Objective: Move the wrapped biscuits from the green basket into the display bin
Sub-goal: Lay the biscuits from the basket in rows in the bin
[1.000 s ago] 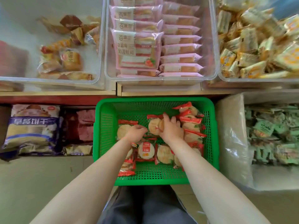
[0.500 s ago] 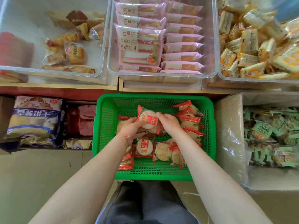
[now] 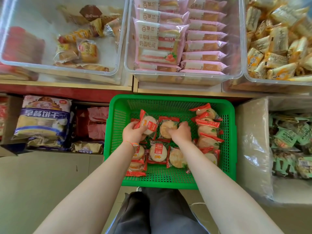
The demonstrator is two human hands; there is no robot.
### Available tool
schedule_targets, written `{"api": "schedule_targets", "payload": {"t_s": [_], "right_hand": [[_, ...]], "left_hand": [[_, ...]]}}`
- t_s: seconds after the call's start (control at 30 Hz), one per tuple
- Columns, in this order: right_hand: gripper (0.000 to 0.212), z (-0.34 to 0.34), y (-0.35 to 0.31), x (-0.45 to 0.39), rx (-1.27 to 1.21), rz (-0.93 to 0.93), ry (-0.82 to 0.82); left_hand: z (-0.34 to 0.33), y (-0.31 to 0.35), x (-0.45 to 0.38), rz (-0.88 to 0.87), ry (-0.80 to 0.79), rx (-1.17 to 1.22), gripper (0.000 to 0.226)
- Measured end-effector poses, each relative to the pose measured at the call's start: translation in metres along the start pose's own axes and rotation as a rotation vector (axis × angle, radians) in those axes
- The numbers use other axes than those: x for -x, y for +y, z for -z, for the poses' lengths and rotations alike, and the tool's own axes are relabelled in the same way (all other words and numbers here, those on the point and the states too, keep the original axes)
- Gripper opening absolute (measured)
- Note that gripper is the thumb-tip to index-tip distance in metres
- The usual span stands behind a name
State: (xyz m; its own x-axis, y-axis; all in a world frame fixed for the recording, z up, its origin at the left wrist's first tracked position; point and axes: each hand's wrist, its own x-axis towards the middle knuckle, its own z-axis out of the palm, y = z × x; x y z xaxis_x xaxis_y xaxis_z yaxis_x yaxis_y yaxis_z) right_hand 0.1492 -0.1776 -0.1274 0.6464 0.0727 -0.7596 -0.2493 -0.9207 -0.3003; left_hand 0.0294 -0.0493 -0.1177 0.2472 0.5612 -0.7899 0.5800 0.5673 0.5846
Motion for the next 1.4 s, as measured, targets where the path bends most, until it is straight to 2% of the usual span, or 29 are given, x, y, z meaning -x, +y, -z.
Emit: {"api": "schedule_targets", "payload": {"t_s": [0.07,0.17,0.23,0.3,0.33,0.43,0.6,0.77,0.83,0.87,0.93,1.07,1.17,1.27,1.4], "right_hand": [[0.092,-0.003,-0.006,0.001,0.013,-0.019,0.013],[0.081,-0.004,-0.012,0.001,-0.016,-0.042,-0.034],[0.060,-0.001,-0.014,0.002,-0.042,-0.012,-0.090],[0.027,0.004,-0.016,0.002,-0.143,0.037,-0.120],[0.019,0.007,-0.019,0.004,-0.202,0.055,-0.141],[0.030,0.017,-0.035,0.013,-0.249,0.119,-0.237],[0.035,0.034,-0.069,0.043,-0.138,0.299,-0.345],[0.073,0.043,-0.109,0.087,-0.207,0.443,-0.449],[0.056,0.042,-0.127,0.103,-0.214,0.494,-0.412],[0.044,0.040,-0.136,0.110,-0.214,0.513,-0.381],[0.037,0.033,-0.156,0.126,-0.210,0.544,-0.337],[0.041,-0.001,-0.208,0.165,-0.187,0.558,-0.353],[0.047,-0.038,-0.258,0.206,-0.306,0.540,-0.392],[0.074,-0.081,-0.316,0.249,-0.471,0.514,-0.460],[0.062,-0.143,-0.394,0.289,-0.647,0.500,-0.507]], "left_hand": [[0.003,0.002,-0.003,-0.025,0.016,-0.011,0.033],[0.005,0.004,-0.007,-0.042,0.060,-0.044,0.021],[0.005,0.005,-0.009,-0.048,0.078,-0.035,0.014],[0.006,0.010,-0.008,-0.051,0.073,-0.026,0.010],[0.007,0.012,-0.007,-0.054,0.055,-0.027,0.011],[0.011,0.022,0.000,-0.035,-0.002,-0.020,0.016],[0.020,0.054,0.024,0.032,-0.234,0.074,0.026],[0.051,0.092,0.042,-0.107,-0.373,0.110,0.027],[0.070,0.107,0.047,-0.139,-0.396,0.113,0.027],[0.082,0.113,0.047,-0.167,-0.392,0.103,0.029],[0.112,0.124,0.046,-0.210,-0.361,0.121,0.037],[0.190,0.141,0.035,-0.246,-0.243,0.203,0.023],[0.264,0.161,0.025,-0.267,-0.262,0.225,0.021],[0.350,0.195,0.018,-0.300,-0.326,0.164,0.015],[0.454,0.249,-0.003,-0.473,-0.216,0.161,0.008]]}}
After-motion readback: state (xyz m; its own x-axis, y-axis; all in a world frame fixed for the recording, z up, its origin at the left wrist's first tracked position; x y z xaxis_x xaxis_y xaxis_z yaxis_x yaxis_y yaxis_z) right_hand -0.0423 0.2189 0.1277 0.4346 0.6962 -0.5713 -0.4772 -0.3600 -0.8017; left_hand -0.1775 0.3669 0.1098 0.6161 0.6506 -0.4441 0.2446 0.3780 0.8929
